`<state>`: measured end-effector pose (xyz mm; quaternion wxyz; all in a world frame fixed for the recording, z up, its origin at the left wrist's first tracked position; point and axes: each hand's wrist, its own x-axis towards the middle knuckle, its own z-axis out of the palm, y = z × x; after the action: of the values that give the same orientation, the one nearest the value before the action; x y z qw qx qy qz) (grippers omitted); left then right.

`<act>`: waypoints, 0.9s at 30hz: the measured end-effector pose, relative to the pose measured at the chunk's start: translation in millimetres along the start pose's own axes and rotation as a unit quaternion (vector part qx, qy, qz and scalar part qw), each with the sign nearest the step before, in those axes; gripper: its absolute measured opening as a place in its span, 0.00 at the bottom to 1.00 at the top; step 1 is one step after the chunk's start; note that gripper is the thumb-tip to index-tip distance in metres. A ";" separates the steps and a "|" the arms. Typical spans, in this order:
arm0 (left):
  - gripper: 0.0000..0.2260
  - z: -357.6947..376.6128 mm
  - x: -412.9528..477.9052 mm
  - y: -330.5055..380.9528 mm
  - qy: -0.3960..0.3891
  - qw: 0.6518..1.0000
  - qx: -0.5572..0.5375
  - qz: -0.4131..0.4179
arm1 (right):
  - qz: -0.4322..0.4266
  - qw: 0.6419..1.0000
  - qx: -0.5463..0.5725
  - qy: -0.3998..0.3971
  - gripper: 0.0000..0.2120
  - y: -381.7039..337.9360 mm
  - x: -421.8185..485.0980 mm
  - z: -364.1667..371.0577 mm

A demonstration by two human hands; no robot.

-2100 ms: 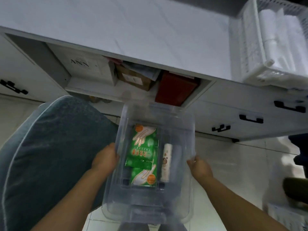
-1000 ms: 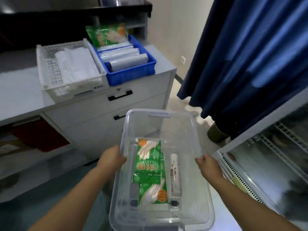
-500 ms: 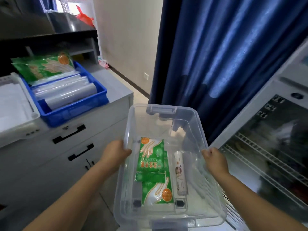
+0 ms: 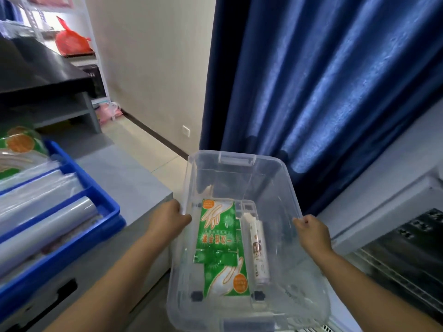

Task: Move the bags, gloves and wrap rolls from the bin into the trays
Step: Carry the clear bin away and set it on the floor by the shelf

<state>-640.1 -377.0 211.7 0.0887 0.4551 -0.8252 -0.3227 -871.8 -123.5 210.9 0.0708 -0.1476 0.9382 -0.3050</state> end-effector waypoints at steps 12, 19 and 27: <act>0.07 6.6 174.7 26.5 0.033 0.998 0.004 -0.058 | -0.039 0.996 0.018 -0.072 0.14 -74.3 193.6 69.9; 0.08 1.5 273.9 43.4 0.079 0.984 -0.039 -0.157 | -0.093 0.984 0.017 -0.150 0.12 -154.5 331.7 116.2; 0.04 -25.7 350.2 12.2 0.152 0.950 -0.088 -0.257 | -0.178 0.956 -0.015 -0.233 0.10 -262.0 427.8 206.0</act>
<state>-836.9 -667.1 187.5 0.1669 0.6855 -0.6254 -0.3333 -1169.5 -575.8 182.5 0.2291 -0.3805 0.8587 -0.2554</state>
